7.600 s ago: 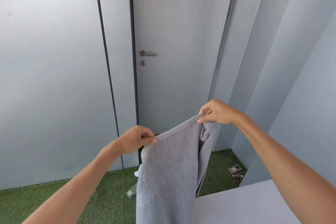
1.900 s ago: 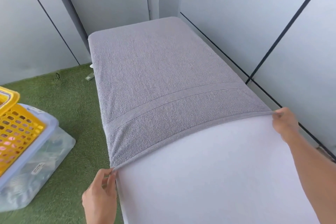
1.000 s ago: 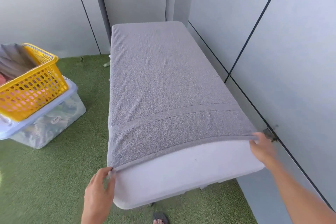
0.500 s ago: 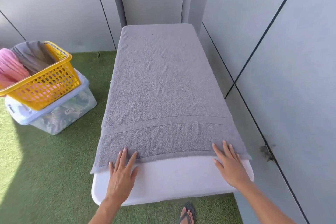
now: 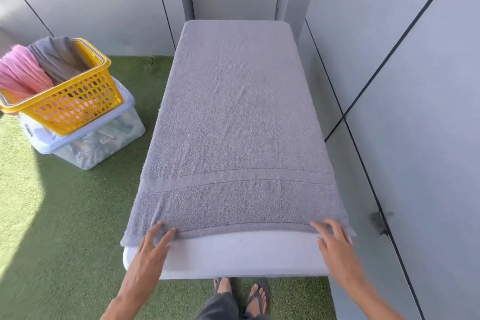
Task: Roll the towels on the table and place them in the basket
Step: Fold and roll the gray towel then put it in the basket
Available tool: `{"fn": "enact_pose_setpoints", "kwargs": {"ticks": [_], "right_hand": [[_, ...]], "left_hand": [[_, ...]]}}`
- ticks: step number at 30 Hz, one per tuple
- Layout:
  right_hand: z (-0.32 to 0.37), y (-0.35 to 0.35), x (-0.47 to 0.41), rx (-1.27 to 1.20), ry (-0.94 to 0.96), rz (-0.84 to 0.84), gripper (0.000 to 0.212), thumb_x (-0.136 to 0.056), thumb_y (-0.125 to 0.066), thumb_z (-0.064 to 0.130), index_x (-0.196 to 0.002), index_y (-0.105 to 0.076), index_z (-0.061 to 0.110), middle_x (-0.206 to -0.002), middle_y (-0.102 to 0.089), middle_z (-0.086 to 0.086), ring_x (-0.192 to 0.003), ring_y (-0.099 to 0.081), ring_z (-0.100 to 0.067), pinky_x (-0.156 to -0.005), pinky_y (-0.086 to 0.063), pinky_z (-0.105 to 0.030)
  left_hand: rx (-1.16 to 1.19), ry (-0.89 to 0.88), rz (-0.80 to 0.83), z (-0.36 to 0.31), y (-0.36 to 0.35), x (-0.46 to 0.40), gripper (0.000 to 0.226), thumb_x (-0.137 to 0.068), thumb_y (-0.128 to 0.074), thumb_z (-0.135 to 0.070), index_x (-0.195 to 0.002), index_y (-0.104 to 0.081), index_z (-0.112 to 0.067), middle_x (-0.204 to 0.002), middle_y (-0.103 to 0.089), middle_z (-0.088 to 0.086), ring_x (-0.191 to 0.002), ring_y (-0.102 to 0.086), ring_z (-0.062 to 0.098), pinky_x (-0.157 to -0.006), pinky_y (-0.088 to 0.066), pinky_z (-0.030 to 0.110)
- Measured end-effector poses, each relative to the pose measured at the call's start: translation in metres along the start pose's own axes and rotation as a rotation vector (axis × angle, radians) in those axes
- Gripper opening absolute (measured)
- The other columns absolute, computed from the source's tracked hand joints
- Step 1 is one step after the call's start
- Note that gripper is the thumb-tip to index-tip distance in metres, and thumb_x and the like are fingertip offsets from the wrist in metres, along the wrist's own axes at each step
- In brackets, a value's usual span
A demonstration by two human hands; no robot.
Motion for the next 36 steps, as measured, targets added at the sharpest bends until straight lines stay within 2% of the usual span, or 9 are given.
{"fn": "enact_pose_setpoints", "kwargs": {"ticks": [2, 5, 11, 14, 17, 21, 28, 32, 36], "right_hand": [[-0.008, 0.009, -0.001, 0.043, 0.047, -0.088, 0.047, -0.072, -0.077, -0.004, -0.111, -0.066, 0.019, -0.109, -0.055, -0.001, -0.102, -0.05, -0.021, -0.086, -0.049, -0.034], [-0.006, 0.014, -0.004, 0.096, 0.141, -0.139, 0.04, -0.068, -0.078, -0.008, -0.102, -0.068, 0.01, -0.099, -0.06, -0.003, -0.096, -0.051, -0.021, -0.088, -0.037, -0.031], [-0.008, 0.01, 0.007, 0.105, 0.175, -0.136, 0.012, -0.087, -0.053, 0.01, -0.091, -0.063, 0.015, -0.088, -0.059, 0.004, -0.081, -0.058, -0.023, -0.08, -0.037, -0.03], [-0.006, 0.012, 0.007, 0.102, 0.194, -0.107, 0.016, -0.09, -0.045, 0.016, -0.09, -0.061, 0.014, -0.088, -0.058, 0.004, -0.084, -0.056, -0.021, -0.081, -0.038, -0.03], [-0.009, 0.011, 0.008, 0.109, 0.133, -0.07, 0.015, -0.082, -0.069, 0.006, -0.095, -0.063, 0.01, -0.093, -0.057, 0.003, -0.088, -0.055, -0.024, -0.083, -0.038, -0.032], [-0.007, 0.011, 0.005, 0.133, 0.108, -0.045, 0.018, -0.082, -0.07, 0.008, -0.098, -0.063, 0.012, -0.095, -0.057, 0.004, -0.091, -0.051, -0.019, -0.084, -0.038, -0.031], [-0.012, 0.015, 0.001, 0.049, 0.055, 0.18, 0.017, -0.094, -0.059, 0.013, -0.086, -0.056, 0.028, -0.087, -0.055, 0.018, -0.087, -0.049, -0.008, -0.075, -0.032, -0.022], [-0.011, 0.018, -0.016, -0.05, -0.031, 0.374, 0.025, -0.093, -0.06, 0.016, -0.075, -0.052, 0.032, -0.073, -0.058, 0.008, -0.073, -0.053, -0.006, -0.064, -0.039, -0.019], [-0.018, 0.021, -0.032, -0.019, -0.137, 0.318, 0.021, -0.085, -0.069, 0.029, -0.075, -0.054, 0.038, -0.07, -0.06, 0.012, -0.074, -0.055, -0.01, -0.07, -0.046, -0.034]], "left_hand": [[-0.049, -0.004, 0.018, 0.003, 0.011, 0.0, 0.068, -0.068, -0.073, 0.016, -0.124, -0.057, -0.019, -0.131, -0.047, 0.011, -0.083, -0.057, 0.015, -0.056, -0.056, 0.029], [-0.149, -0.079, 0.007, 0.003, 0.023, -0.001, 0.074, -0.061, -0.071, 0.024, -0.122, -0.058, -0.017, -0.125, -0.05, 0.012, -0.096, -0.058, 0.024, -0.057, -0.054, 0.026], [-0.2, -0.112, 0.043, 0.01, 0.03, -0.008, 0.081, -0.051, -0.065, 0.031, -0.117, -0.053, -0.014, -0.12, -0.052, 0.005, -0.095, -0.056, 0.023, -0.034, -0.045, 0.02], [-0.179, -0.089, 0.011, 0.018, 0.038, -0.017, 0.055, -0.066, -0.069, 0.02, -0.108, -0.058, -0.013, -0.108, -0.058, 0.002, -0.094, -0.058, 0.022, -0.045, -0.053, 0.025], [-0.134, -0.089, -0.028, 0.025, 0.043, -0.021, 0.029, -0.08, -0.069, 0.002, -0.102, -0.062, -0.015, -0.101, -0.059, -0.003, -0.093, -0.058, 0.019, -0.053, -0.057, 0.033], [-0.107, -0.058, -0.041, 0.025, 0.042, -0.021, 0.014, -0.086, -0.067, -0.01, -0.097, -0.063, -0.017, -0.098, -0.058, -0.007, -0.089, -0.055, 0.015, -0.051, -0.055, 0.033], [0.108, 0.018, 0.103, 0.041, 0.05, -0.033, 0.02, -0.092, -0.06, -0.006, -0.087, -0.061, -0.026, -0.084, -0.062, -0.017, -0.076, -0.06, 0.005, -0.062, -0.046, 0.018], [0.151, 0.18, 0.291, 0.057, 0.042, -0.055, 0.019, -0.092, -0.062, -0.019, -0.083, -0.056, -0.035, -0.083, -0.066, -0.009, -0.071, -0.068, 0.016, -0.064, -0.058, 0.037], [0.013, 0.133, 0.159, 0.046, 0.049, -0.061, 0.024, -0.082, -0.073, -0.017, -0.085, -0.054, -0.03, -0.087, -0.061, -0.003, -0.079, -0.061, 0.021, -0.069, -0.053, 0.039]]}}
Point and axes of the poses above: each hand's wrist, its own x-axis away from the middle knuckle, its own y-axis out of the back of the hand, z = x × y, the point moved 8 cm from there along -x, towards the middle knuckle
